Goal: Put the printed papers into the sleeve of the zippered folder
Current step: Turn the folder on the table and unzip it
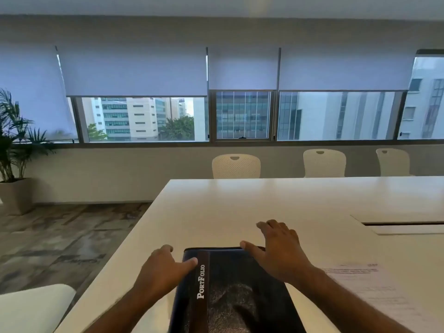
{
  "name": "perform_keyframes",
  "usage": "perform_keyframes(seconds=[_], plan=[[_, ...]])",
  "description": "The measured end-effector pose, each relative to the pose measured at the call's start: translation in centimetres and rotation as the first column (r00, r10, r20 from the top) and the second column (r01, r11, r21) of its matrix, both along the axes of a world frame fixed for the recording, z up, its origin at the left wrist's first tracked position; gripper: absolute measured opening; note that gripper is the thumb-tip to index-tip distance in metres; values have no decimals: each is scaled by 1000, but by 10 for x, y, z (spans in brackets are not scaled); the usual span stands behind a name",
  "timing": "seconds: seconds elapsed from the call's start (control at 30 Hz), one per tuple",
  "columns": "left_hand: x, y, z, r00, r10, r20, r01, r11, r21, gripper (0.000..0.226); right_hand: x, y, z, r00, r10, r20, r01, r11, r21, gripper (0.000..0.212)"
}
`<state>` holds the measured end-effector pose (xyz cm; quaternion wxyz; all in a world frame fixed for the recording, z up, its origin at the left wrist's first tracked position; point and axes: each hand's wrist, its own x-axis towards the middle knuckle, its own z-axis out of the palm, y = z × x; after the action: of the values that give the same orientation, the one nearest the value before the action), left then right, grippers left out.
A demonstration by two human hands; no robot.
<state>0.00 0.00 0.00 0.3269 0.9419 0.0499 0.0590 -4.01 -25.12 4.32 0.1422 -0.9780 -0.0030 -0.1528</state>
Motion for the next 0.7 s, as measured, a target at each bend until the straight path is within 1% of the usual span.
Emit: perform_keyframes(seconds=[0.07,0.13,0.23,0.3,0.4,0.47,0.53,0.57,0.63,0.7], plan=[[6,0,-6,994,5,-111,-13,997,-73,88,8,2,-8,999,30,-27,-29,999,40,69],[10,-1,-12,984,-22,-177,-1,992,-126,90,16,5,-16,997,59,-58,-55,996,66,63],[18,-8,-25,982,-34,-187,9,991,-131,85,35,13,-28,989,102,-110,-85,984,154,47],[22,-11,-30,990,-21,-141,10,997,-81,80,46,17,-30,980,132,-148,-99,972,213,34],[29,-13,-41,996,-37,-83,38,999,12,71,67,25,-34,965,179,-192,-129,960,247,26],[31,-14,-51,998,-53,-40,58,991,122,67,81,31,-36,956,205,-212,-146,954,264,23],[31,-14,-60,993,-115,14,108,961,253,70,95,37,-36,953,215,-214,-154,951,268,21],[32,-13,-63,987,-158,28,143,948,285,71,102,41,-36,949,224,-220,-162,950,267,20],[38,-10,-65,971,-238,0,227,926,302,73,115,49,-34,940,243,-239,-176,947,270,19],[44,-4,-64,954,-298,-39,297,912,282,74,126,56,-33,937,246,-246,-179,947,266,19]])
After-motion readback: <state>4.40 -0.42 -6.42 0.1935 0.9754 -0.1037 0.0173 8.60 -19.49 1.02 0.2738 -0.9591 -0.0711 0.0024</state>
